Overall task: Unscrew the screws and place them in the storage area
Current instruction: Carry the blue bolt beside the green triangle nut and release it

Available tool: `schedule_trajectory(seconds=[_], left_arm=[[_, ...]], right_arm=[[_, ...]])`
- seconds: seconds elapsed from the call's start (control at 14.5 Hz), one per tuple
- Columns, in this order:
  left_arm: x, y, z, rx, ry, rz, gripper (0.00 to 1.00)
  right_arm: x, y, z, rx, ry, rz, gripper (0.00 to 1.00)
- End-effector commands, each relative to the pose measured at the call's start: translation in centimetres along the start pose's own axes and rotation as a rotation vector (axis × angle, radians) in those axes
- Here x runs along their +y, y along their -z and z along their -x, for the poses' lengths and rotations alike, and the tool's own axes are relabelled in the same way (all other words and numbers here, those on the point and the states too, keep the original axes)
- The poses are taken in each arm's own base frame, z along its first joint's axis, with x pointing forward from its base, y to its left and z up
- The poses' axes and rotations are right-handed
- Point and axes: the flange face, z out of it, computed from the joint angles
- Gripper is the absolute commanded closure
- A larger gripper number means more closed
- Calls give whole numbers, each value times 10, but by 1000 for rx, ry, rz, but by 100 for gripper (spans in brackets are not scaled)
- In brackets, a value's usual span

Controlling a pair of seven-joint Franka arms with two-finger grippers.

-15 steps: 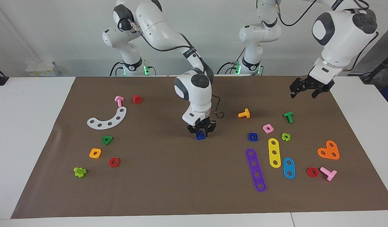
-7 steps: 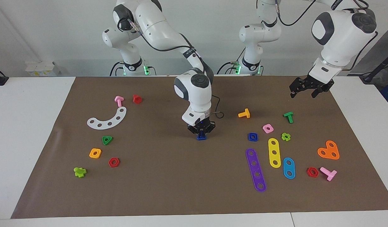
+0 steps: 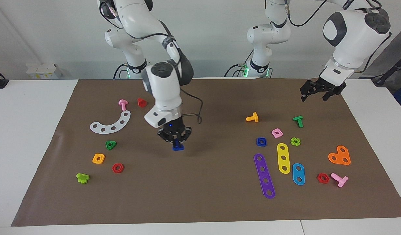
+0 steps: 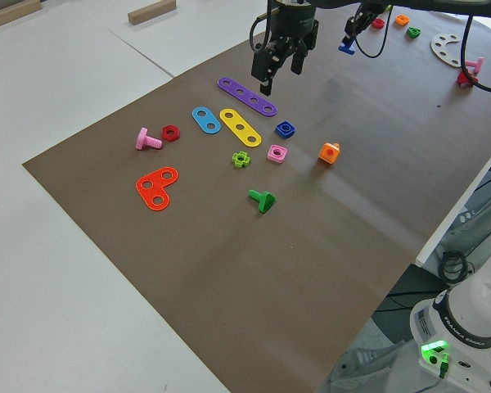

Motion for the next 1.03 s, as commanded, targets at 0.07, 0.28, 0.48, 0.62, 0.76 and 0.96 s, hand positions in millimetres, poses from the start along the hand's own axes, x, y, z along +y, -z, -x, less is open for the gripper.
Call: schedule_trajectory(seconds=[0.07, 0.28, 0.48, 0.62, 0.76, 0.96], left_arm=[[1, 0, 10, 8, 10, 0, 0], [5, -6, 11, 8, 4, 0, 0], [12, -7, 10, 6, -59, -2, 0], [19, -7, 10, 9, -74, -3, 0], [20, -11, 10, 11, -74, -2, 0], [20, -16, 12, 14, -74, -2, 0]], right_arm=[[103, -11, 17, -57, 54, 40, 100], [161, -31, 37, -95, 73, 52, 100], [184, -61, 56, -97, 51, 53, 100], [187, -71, 62, -91, 47, 53, 100], [186, -78, 60, -82, 23, 37, 100], [186, -87, 61, -82, 12, 29, 100]])
